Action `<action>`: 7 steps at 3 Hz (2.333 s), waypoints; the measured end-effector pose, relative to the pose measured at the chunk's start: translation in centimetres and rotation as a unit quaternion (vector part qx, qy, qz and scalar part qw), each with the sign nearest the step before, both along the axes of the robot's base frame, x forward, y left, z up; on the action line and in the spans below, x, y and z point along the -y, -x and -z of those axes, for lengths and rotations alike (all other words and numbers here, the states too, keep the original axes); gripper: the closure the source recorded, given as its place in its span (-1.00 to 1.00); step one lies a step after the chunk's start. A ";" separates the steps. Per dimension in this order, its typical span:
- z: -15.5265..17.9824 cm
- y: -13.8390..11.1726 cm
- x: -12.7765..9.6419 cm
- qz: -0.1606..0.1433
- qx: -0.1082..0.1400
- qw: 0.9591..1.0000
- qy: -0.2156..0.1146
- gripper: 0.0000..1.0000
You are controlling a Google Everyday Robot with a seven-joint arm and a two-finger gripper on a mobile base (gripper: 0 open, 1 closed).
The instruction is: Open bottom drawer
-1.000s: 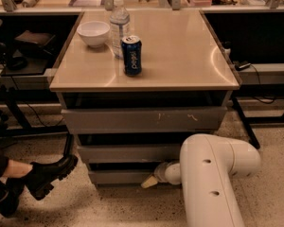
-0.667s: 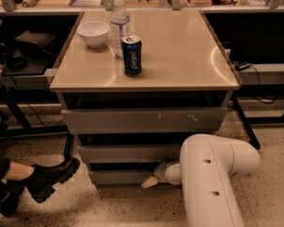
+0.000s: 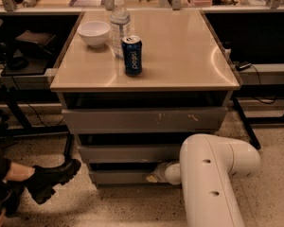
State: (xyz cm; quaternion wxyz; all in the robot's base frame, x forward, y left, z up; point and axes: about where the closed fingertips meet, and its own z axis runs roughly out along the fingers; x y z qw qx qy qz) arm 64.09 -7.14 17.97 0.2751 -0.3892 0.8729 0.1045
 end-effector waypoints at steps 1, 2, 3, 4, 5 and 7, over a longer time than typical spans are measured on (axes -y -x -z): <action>0.0 0.0 0.0 0.000 0.000 1.000 0.000 0.31; 0.0 0.0 0.0 0.000 0.000 1.000 0.000 0.78; 0.1 1.6 0.8 -0.012 0.016 1.000 -0.002 1.00; -0.5 3.2 2.2 -0.015 0.023 1.000 0.001 1.00; -0.4 3.6 2.3 -0.020 0.029 0.999 0.000 1.00; -0.3 5.8 2.7 -0.029 0.033 0.999 -0.004 1.00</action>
Offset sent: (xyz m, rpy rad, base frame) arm 0.0000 0.0000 0.0000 0.0000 0.0000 0.0000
